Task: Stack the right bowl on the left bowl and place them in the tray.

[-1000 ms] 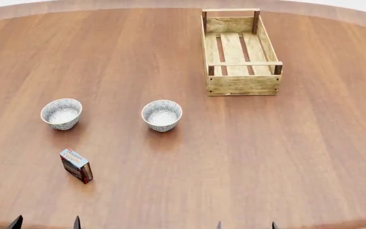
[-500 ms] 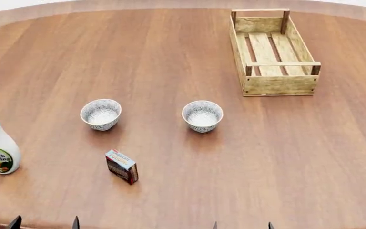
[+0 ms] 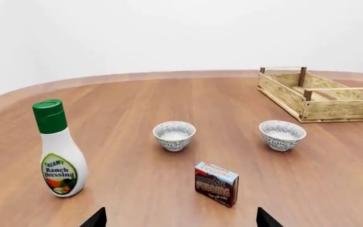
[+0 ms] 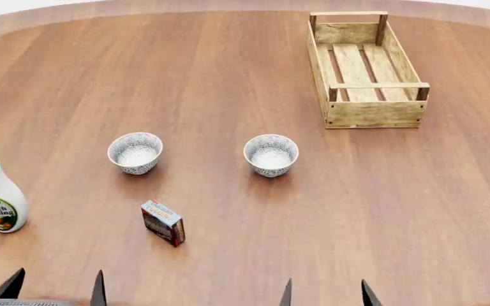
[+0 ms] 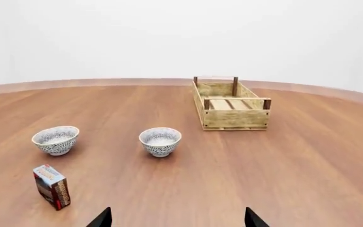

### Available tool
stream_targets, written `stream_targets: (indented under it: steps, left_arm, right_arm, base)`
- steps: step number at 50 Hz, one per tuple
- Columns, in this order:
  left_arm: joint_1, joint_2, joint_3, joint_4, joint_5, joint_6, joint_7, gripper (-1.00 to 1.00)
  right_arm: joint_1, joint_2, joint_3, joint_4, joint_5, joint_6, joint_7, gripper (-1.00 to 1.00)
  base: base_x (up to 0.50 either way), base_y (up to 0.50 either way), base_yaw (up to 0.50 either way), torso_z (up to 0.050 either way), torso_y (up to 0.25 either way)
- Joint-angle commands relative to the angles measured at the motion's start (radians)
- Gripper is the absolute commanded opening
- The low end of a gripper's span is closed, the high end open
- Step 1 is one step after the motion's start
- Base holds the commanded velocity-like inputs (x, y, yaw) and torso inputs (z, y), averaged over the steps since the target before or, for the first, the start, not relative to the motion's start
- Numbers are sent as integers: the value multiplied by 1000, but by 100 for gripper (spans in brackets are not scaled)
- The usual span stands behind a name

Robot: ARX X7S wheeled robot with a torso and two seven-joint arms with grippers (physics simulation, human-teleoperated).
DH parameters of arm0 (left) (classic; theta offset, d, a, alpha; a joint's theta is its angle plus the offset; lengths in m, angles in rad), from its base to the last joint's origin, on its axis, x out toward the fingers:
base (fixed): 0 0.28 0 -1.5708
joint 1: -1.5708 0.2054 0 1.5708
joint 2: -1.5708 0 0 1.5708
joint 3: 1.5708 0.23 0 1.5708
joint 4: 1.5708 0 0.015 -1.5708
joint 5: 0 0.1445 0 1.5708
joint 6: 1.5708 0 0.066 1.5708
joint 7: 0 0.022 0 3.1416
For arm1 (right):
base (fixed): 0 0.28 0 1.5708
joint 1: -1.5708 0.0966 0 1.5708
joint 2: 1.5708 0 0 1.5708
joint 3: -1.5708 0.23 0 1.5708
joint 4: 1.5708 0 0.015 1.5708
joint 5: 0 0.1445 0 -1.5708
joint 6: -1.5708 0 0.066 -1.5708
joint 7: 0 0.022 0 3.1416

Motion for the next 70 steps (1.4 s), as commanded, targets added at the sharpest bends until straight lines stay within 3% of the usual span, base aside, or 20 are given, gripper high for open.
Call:
stream_targets:
  steps: [1,9,32,41,70]
  left_arm:
    - [-128,-20,-10,195,4,-324,-15,100]
    - [-228,-28,-15,372,-37,-517,-25,100]
    - [-503,-42,-41,571,-98,-831,-42,100]
    - [-502,-47,-36,577,-100,-819,-46,100]
    - [-477,-54,-26,549,-110,-772,-55,100]
  right_arm:
    - [80,21,32,-302,60,375,25,100]
    - [245,41,50,-468,109,664,61,100]
    - [567,12,104,-602,198,1010,116,100]
    - [563,20,86,-593,205,978,106,100]
    - [556,32,77,-578,231,951,104,100]
  base:
    - [0,0,0,0,0]
    - [0,0,0,0,0]
    - [0,0,0,0,0]
    - [27,0,0,0,0]
    - [497,0,0,0,0]
